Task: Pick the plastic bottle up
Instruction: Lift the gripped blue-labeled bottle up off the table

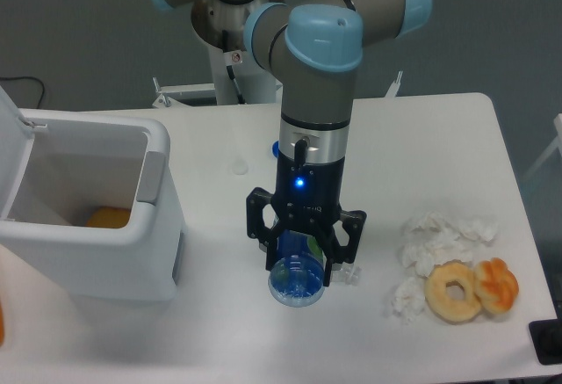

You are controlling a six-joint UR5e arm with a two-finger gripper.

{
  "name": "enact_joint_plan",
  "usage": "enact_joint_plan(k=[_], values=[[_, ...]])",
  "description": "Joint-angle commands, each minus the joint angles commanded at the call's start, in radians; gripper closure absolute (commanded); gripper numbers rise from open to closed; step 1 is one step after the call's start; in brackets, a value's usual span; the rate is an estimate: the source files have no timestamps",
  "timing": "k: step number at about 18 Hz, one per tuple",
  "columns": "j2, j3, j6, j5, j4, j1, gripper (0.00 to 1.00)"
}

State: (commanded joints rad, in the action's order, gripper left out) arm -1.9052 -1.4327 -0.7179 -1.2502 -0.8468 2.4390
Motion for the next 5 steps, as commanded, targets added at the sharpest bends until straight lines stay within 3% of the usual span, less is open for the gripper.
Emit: enact_joint_plan(k=[5], values=[[0.012,-0.023,-0.052,0.002,-0.002,0.0,0.22]])
